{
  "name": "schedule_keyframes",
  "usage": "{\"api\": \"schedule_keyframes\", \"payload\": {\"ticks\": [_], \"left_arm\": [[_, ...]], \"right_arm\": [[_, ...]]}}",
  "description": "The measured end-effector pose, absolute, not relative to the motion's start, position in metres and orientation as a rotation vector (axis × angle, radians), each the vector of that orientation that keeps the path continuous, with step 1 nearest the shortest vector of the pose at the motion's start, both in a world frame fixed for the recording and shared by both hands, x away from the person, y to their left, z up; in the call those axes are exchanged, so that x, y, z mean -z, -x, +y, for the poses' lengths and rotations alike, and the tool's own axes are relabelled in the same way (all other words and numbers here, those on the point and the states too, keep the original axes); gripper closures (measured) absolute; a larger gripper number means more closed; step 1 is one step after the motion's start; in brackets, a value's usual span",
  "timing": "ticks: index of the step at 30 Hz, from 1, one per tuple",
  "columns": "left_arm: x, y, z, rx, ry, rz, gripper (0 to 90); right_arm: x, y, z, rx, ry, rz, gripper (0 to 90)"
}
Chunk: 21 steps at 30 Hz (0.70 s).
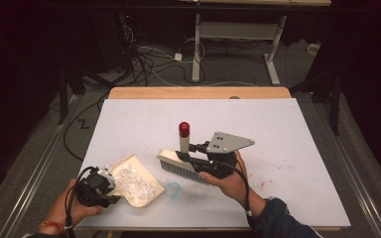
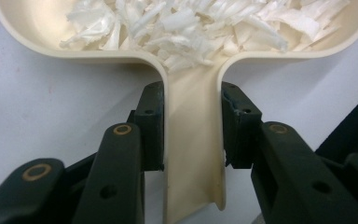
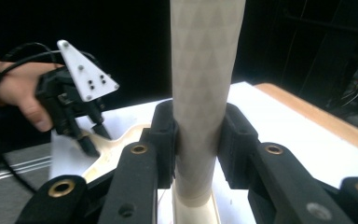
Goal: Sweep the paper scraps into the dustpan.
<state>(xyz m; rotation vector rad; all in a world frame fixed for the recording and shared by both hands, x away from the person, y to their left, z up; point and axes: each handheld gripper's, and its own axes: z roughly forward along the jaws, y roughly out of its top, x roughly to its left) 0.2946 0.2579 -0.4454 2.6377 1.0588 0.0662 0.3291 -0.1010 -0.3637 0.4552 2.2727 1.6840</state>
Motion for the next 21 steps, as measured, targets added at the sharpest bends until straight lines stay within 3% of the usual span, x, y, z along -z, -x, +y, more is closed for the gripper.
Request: {"api": "schedule_keyframes", "payload": {"ticks": [12,21], "left_arm": [[0.446,-0.292,0.249,-0.093,-2.683,1.050,63.3],[0.449,-0.294,0.239,-0.098,-2.710,1.023,63.4]], "right_arm": [[0.373,-0.300,-0.190,-1.594,-0.507,2.364,71.4],[0.390,-0.295,-0.187,-1.532,-0.483,2.451,71.4]]}}
